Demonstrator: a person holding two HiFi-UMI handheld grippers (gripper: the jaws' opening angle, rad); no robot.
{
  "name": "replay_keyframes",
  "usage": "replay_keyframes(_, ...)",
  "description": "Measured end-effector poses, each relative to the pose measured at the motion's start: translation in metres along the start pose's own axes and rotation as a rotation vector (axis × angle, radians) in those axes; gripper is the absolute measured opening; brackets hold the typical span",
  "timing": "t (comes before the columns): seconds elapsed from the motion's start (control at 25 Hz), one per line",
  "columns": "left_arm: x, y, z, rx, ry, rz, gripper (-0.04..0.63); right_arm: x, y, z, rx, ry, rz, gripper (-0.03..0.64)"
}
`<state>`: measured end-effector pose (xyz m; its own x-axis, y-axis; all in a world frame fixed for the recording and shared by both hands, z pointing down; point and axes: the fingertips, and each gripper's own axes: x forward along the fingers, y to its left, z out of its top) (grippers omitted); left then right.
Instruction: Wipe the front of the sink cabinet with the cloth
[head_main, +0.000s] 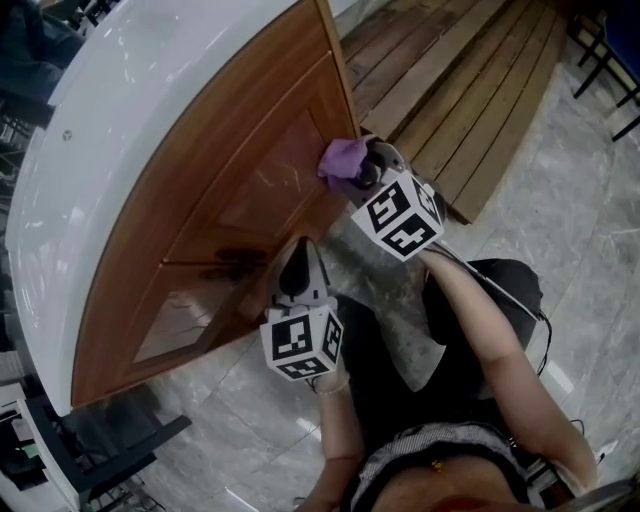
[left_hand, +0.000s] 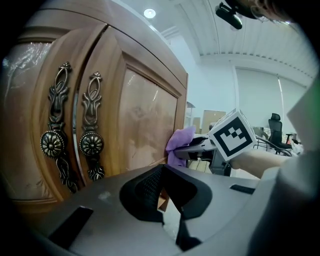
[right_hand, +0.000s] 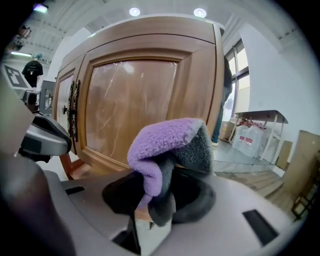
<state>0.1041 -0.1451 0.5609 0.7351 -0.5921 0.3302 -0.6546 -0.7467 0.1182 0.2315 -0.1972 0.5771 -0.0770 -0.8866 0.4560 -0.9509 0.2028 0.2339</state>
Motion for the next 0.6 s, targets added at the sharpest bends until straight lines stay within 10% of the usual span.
replay_keyframes(0.6,0.0034,0.0032,-0.0014,0.006,0.006,-0.005,0.0,0.0016,-0.0124,-0.0063,0.049,0.016,-0.041,0.186)
